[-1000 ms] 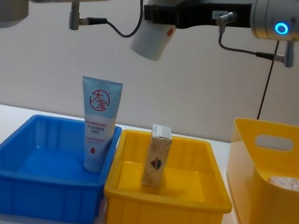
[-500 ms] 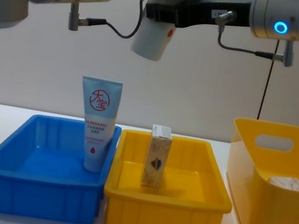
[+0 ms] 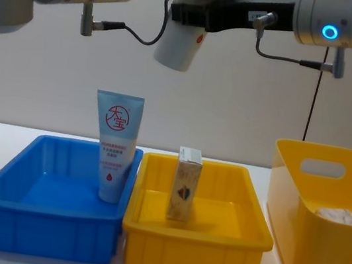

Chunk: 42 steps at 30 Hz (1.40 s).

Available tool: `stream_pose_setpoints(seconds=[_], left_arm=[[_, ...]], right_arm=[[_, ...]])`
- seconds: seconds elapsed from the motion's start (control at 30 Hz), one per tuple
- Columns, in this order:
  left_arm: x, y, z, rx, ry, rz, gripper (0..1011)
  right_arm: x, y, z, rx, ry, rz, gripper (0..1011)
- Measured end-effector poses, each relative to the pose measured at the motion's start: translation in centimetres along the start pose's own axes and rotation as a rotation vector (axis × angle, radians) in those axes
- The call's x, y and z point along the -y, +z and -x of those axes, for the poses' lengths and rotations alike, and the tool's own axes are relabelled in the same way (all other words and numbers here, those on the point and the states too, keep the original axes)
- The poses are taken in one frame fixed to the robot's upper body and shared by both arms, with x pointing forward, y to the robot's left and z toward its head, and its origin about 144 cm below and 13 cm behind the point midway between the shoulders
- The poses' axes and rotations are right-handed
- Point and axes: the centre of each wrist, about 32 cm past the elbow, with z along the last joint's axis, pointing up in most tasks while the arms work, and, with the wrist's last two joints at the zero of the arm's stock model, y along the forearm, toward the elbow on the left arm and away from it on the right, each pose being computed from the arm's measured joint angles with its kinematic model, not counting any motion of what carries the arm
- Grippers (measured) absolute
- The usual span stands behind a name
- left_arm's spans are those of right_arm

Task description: Bimanual collaborative sorting of washing and personal care products

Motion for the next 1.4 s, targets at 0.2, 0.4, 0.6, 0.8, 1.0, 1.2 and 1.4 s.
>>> stream_pose_setpoints(seconds=[0.2,0.4,0.6,0.8,1.0,1.2,1.4], left_arm=[[0.0,0.0,0.0,0.0,0.0,0.0,237],[0.0,0.0,0.0,0.0,-0.001,-0.001,364],[0.0,0.0,0.0,-0.001,-0.002,-0.002,570],[0.0,0.0,0.0,-0.001,-0.002,-0.001,765],[0.0,0.0,0.0,0.0,-0.002,0.001,904],[0.1,0.0,0.1,-0.001,-0.005,0.001,1001],[0.1,0.0,0.2,-0.001,-0.007,0.001,1002]], right_arm=[[0.0,0.0,0.0,0.0,0.001,0.0,426],[0.0,0.0,0.0,0.0,0.004,0.0,384],[0.0,0.0,0.1,0.0,0.005,-0.001,301],[0.0,0.0,0.0,0.003,0.005,-0.001,234],[0.4,0.2,-0.1,0.011,-0.012,0.011,196],[1.1,0.3,-0.2,0.018,-0.04,0.028,174],[2.1,0.2,-0.1,0.019,-0.085,0.037,158]])
